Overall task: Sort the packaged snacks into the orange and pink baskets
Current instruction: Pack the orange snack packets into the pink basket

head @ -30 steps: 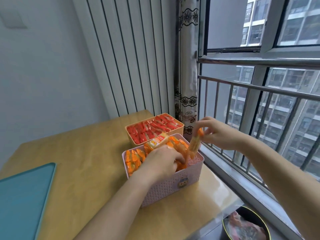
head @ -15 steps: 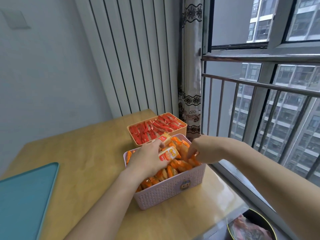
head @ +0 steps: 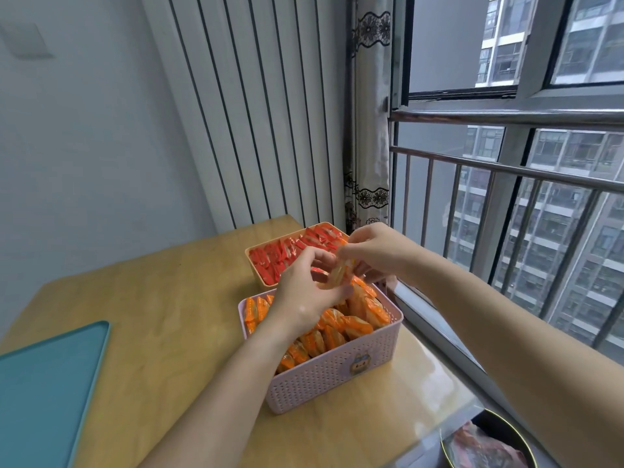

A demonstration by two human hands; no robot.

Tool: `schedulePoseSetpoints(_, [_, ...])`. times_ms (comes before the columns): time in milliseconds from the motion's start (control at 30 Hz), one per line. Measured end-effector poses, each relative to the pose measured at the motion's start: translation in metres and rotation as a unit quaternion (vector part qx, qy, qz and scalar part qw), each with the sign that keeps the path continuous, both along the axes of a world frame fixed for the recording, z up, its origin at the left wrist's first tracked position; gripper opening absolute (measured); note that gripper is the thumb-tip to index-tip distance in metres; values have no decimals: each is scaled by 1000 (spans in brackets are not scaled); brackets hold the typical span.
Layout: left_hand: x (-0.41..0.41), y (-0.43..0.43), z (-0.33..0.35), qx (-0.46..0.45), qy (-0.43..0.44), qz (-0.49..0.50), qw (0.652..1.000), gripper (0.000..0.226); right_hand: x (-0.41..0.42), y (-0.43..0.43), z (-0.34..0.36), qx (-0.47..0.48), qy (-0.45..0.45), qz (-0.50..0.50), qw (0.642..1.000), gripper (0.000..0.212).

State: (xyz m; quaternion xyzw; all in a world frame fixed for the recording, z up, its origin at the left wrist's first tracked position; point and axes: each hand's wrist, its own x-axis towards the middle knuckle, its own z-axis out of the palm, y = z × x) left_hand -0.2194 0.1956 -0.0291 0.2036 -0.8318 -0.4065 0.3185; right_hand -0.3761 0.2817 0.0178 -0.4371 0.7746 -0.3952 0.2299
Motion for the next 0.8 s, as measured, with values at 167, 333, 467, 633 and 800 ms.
schedulePoseSetpoints(167, [7,-26,-15,-195,-110,93,970,10,-14,7,0,26,146,56,987,41])
schedulePoseSetpoints(333, [5,-35,-20,-208,-210,176,939,28,-13,4,-15,90,249,115,957,42])
schedulePoseSetpoints(467, [2,-39,-22,-213,-239,175,931,22,-8,-3,-21,104,322,133,931,40])
schedulePoseSetpoints(633, [4,-42,-20,-190,-180,192,946,17,7,-14,-46,155,407,124,892,36])
schedulePoseSetpoints(800, [8,-38,-13,-144,-92,161,972,19,11,-19,-48,193,461,117,858,34])
